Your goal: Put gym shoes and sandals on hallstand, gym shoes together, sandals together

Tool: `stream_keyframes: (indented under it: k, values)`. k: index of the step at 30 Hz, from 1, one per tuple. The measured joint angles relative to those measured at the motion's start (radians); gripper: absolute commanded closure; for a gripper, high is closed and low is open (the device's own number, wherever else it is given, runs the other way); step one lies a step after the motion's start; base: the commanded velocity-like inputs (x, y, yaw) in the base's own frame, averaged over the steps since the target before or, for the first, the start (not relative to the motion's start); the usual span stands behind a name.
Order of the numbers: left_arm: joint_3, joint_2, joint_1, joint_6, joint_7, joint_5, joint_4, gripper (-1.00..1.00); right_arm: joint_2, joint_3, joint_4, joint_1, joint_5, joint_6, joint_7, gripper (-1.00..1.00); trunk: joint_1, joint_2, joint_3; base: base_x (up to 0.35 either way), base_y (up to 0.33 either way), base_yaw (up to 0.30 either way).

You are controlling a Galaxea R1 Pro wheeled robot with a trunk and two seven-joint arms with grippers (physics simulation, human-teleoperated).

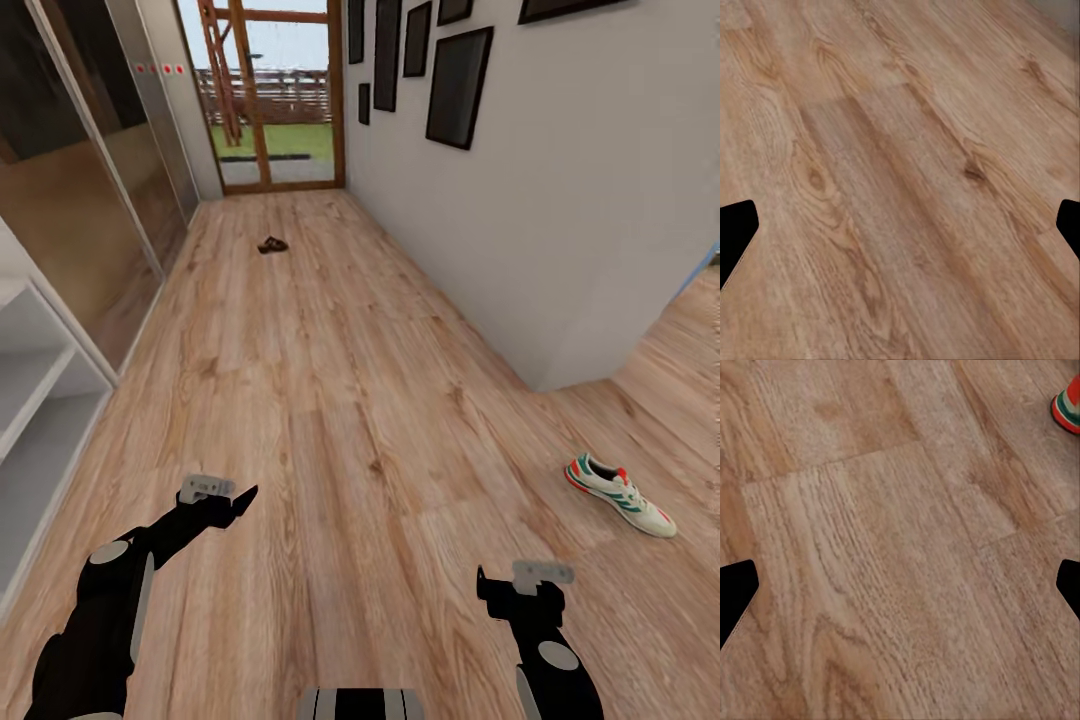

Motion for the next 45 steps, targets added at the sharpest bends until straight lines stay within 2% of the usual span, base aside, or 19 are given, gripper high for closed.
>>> stream_keyframes:
  k: [18, 36, 45]
  values:
    - [-0.001, 0.000, 0.000, 0.000, -0.001, 0.000, 0.000, -1.00, 0.000, -0.001, 0.000, 0.000, 0.000, 0.000, 0.000, -1.00, 0.000, 0.000, 0.000, 0.307, 0.184, -0.277]
    - [-0.001, 0.000, 0.000, 0.000, 0.001, 0.000, 0.000, -1.00, 0.000, 0.000, 0.000, 0.000, 0.001, 0.000, 0.000, -1.00, 0.000, 0.000, 0.000, 0.334, 0.011, -0.030]
    - [0.000, 0.000, 0.000, 0.000, -0.001, 0.000, 0.000, -1.00, 0.000, -0.001, 0.000, 0.000, 0.001, 0.000, 0.000, -1.00, 0.000, 0.000, 0.000, 0.303, 0.148, -0.223]
